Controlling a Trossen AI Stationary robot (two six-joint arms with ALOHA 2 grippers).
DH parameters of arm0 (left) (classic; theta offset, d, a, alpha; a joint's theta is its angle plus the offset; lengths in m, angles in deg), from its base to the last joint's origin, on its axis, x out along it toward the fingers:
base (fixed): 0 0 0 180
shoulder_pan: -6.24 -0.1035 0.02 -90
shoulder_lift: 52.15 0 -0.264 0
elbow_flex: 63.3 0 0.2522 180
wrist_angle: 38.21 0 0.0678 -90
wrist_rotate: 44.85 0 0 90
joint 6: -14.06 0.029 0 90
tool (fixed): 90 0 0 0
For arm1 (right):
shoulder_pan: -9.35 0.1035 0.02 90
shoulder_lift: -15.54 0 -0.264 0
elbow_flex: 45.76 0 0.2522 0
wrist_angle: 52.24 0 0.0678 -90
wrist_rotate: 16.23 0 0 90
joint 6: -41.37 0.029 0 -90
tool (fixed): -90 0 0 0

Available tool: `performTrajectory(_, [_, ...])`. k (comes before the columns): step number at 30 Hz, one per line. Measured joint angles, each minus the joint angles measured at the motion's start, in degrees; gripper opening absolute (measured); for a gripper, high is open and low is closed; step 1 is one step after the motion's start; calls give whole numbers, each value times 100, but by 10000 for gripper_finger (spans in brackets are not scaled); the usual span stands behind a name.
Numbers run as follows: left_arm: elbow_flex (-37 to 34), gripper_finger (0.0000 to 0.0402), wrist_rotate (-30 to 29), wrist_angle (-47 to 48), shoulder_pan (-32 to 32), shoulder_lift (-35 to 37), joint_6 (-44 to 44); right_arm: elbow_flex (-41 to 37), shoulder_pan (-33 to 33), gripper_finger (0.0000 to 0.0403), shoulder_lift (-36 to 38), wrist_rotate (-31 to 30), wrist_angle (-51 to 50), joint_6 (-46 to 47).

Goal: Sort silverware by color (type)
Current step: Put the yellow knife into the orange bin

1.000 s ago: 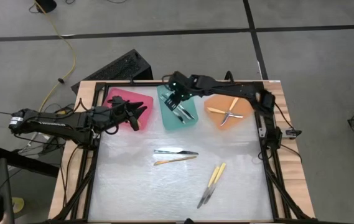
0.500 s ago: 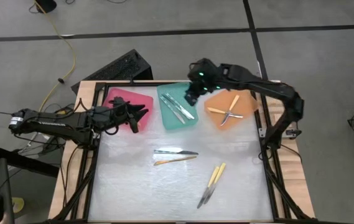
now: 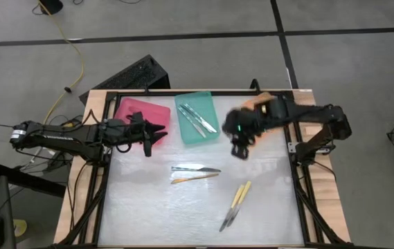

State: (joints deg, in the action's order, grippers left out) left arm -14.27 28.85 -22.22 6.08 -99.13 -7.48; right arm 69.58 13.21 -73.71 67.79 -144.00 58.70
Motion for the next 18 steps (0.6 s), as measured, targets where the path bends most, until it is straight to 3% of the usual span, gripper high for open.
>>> performTrajectory(8, [0,126,101,139,2,0,-79,-855,1395,156,58,-39,-84,329])
performTrajectory(14, [0,126,51,144,2,0,-184,-1760,1822,156,223,150,-31,190])
performTrajectory(18, [0,126,152,141,0,1,-325,-2716,2060,156,583,465,797,198])
